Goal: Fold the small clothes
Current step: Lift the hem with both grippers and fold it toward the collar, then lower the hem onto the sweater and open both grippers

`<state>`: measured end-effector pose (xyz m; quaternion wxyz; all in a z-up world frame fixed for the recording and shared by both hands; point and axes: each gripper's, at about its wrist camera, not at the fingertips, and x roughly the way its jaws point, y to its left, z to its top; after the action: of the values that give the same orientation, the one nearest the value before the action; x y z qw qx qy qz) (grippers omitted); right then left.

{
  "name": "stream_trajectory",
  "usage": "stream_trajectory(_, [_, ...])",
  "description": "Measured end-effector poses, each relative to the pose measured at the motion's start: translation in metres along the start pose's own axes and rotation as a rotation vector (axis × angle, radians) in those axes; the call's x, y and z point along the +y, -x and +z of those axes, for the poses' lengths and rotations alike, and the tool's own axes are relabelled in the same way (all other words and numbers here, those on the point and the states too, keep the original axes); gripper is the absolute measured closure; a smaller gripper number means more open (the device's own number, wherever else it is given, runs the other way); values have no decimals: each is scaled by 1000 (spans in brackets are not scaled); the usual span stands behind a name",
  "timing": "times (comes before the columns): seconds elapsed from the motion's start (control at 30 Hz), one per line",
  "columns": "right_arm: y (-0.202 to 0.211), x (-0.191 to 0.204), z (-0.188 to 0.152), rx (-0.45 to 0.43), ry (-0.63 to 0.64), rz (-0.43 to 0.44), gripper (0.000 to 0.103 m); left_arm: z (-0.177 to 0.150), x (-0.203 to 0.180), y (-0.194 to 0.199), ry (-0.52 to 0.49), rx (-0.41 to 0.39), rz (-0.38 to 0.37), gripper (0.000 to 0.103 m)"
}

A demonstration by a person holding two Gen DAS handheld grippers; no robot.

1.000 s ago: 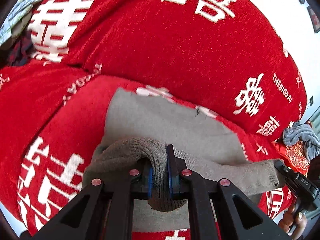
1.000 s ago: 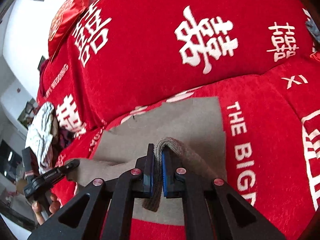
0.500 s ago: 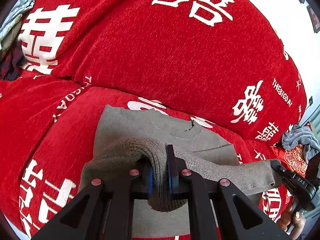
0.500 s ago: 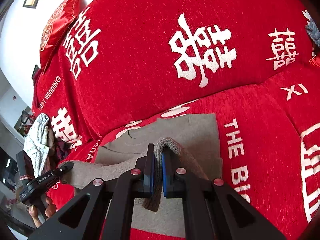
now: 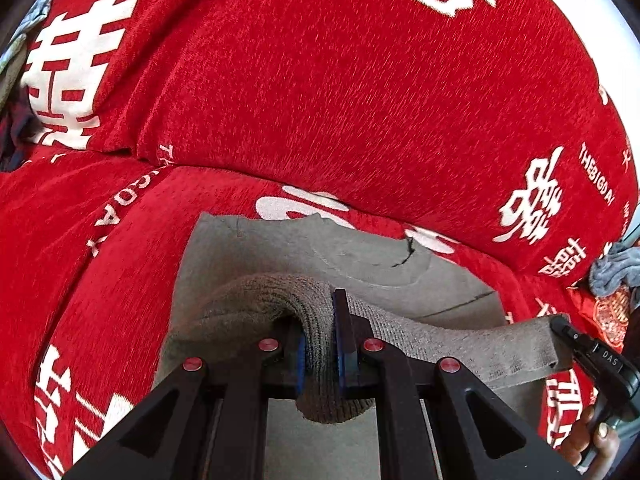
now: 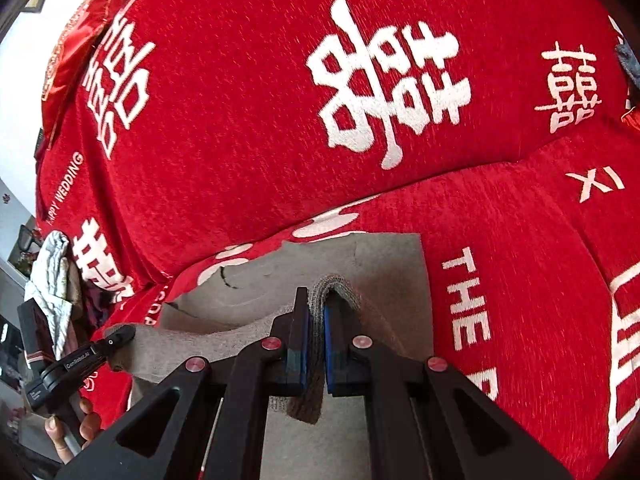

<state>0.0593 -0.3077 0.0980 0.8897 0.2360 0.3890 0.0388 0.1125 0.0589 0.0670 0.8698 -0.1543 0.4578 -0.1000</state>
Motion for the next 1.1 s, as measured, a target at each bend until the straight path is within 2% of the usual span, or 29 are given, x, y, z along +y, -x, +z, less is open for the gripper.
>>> stream_trajectory(0.37, [-48,-15,5,62,-11,-61,97,1,5,-49,-40,52,60,91])
stream_trajectory(0.87, [-83,-26,2,122,-25,-118,96,-2,20,-84,-12,118,58,90])
stream_trajectory(0.97, [-88,-27,2,147,-31,-106,94,-2,20,-85,-4,127,52,90])
stream_trajectory(1.03, [-85,-25,4,145,-30,-95,90,0,24,-84,17,144,22,78])
stream_trajectory(1.07, [-81,-23,5,139,-24,-91,88,1,27,-83,37,149,-17,54])
stream_trajectory(1.1, [-79,-22,5,135,-22,-91,82,2,29,-81,59,141,-50,24])
